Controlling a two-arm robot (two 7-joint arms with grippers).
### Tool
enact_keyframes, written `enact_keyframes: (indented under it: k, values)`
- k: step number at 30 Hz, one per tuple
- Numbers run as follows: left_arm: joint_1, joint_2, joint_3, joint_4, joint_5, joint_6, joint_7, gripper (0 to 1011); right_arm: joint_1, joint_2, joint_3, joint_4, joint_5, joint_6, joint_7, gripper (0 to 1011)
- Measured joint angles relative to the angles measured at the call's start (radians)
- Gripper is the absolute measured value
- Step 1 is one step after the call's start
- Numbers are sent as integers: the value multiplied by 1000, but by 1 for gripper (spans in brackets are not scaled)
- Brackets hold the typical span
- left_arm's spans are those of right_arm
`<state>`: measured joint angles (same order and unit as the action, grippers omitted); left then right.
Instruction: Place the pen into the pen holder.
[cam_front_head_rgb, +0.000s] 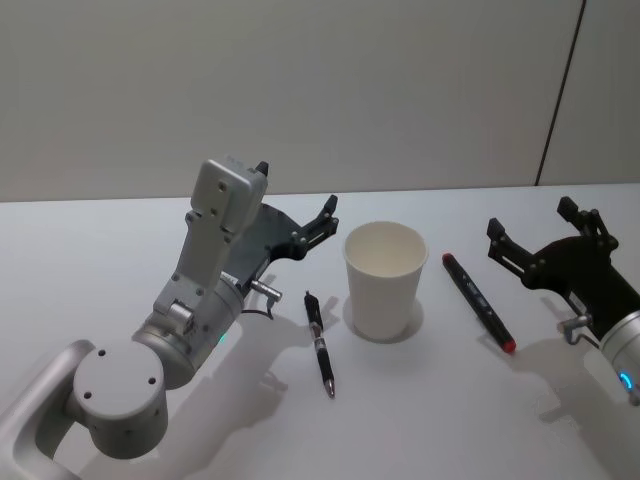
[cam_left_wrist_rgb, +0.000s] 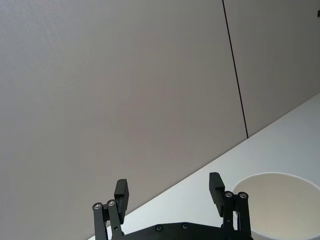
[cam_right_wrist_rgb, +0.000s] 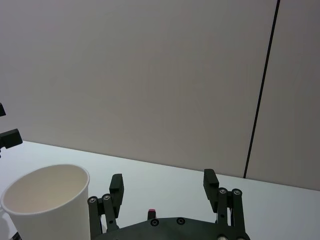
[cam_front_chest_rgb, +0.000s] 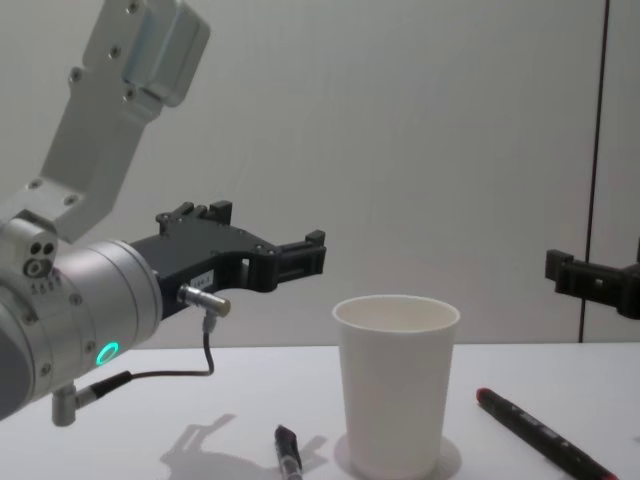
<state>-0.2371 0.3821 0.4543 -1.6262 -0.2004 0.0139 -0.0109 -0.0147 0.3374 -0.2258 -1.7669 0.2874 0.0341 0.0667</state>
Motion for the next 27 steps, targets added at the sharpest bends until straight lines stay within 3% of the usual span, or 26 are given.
enact_keyframes:
  k: [27]
  values:
    - [0,0,0,0,0,0,0,1001,0,0,0,0,0,0,0,1002]
